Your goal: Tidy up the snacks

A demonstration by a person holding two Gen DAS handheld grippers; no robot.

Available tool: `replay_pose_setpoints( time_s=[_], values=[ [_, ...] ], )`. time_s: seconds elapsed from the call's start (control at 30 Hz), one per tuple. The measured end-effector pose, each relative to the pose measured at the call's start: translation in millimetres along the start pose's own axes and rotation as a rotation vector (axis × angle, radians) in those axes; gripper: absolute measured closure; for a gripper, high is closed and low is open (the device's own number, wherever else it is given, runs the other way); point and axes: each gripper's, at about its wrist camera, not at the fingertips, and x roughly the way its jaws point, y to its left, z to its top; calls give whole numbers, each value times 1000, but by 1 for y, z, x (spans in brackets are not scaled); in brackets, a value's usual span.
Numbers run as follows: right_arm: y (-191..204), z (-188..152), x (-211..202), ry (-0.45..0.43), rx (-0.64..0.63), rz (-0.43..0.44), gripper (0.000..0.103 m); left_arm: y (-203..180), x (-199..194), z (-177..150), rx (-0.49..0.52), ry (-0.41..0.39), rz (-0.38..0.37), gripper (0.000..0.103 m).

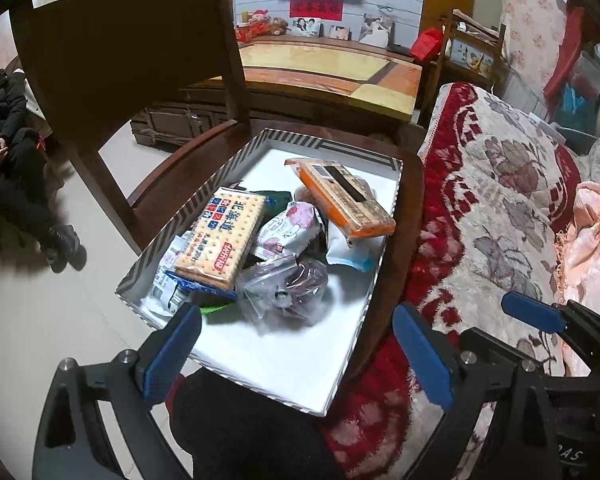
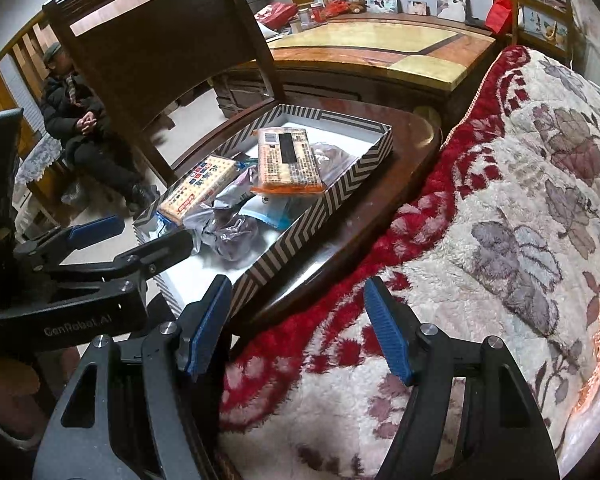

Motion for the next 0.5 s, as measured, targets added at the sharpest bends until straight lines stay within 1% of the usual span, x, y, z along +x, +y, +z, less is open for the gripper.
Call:
replay_pose_setpoints(
  time_s=[0.37, 0.5],
  values=[
    [2, 0, 3, 16, -2, 1, 34, 2, -1, 0, -4, -2, -10, 5],
    [2, -1, 4, 19, 0, 2, 34, 1, -3, -1, 7, -29, -10, 5]
  ],
)
